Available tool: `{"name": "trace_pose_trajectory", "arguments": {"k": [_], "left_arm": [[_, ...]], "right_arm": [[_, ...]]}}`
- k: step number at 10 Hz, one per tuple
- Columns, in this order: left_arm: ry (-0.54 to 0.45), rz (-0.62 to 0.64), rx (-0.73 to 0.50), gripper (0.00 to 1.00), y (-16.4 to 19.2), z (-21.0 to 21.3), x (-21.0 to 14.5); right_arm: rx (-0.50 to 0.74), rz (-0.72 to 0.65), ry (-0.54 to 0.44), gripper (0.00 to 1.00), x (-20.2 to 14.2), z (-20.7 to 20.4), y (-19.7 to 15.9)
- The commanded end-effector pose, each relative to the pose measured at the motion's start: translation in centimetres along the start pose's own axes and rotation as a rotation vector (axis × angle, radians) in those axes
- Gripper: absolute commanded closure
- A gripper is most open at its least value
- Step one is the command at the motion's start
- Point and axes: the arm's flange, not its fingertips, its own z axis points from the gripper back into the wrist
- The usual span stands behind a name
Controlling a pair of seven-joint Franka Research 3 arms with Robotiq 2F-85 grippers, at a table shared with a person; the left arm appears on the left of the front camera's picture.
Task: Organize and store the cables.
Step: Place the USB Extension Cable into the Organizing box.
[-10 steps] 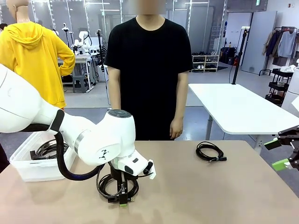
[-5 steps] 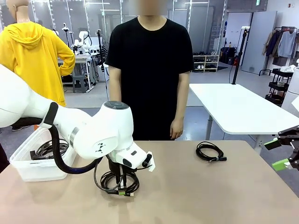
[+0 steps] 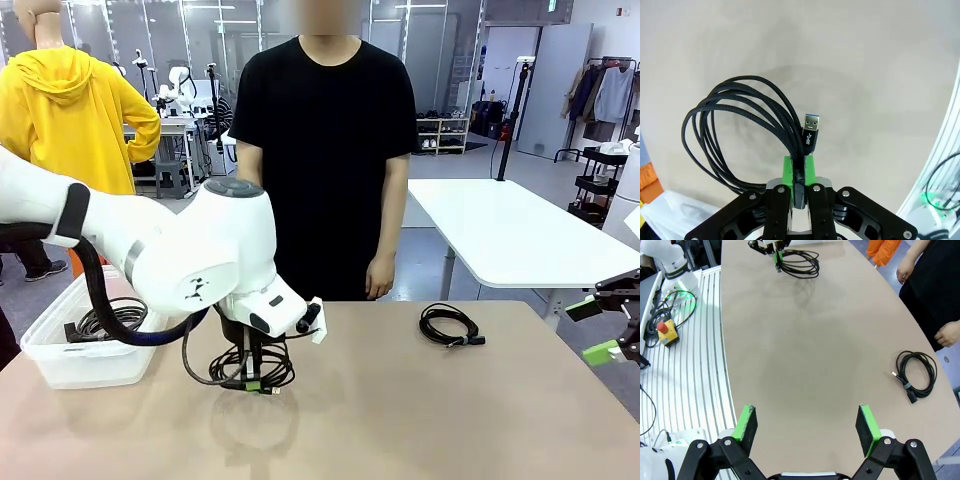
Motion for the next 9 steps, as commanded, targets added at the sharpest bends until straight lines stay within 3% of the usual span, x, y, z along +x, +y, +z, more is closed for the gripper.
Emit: {"name": "trace_pose_trajectory", "arguments": {"k": [1,3,4,9], "left_arm": [[0.004,-0.036,0.005,1.00,-0.4,1.7,-1.0],[0.016,-0.079,0.057,1.00,-0.5,3.2,-1.7],[0.002,-0.027,0.024,1.00,-0.1,2.0,-0.4],[0.002,-0.027,0.024,1.00,-0.1,2.0,-0.4]], "right_arm": [[0.002,0.005,-0.010,0.00,0.1,0.1,-0.1],[0.002,0.005,-0.010,0.00,0.1,0.1,-0.1],[0.002,0.005,-0.010,0.00,0.1,0.1,-0.1],[0.002,0.005,-0.010,0.00,0.1,0.1,-0.1]]}}
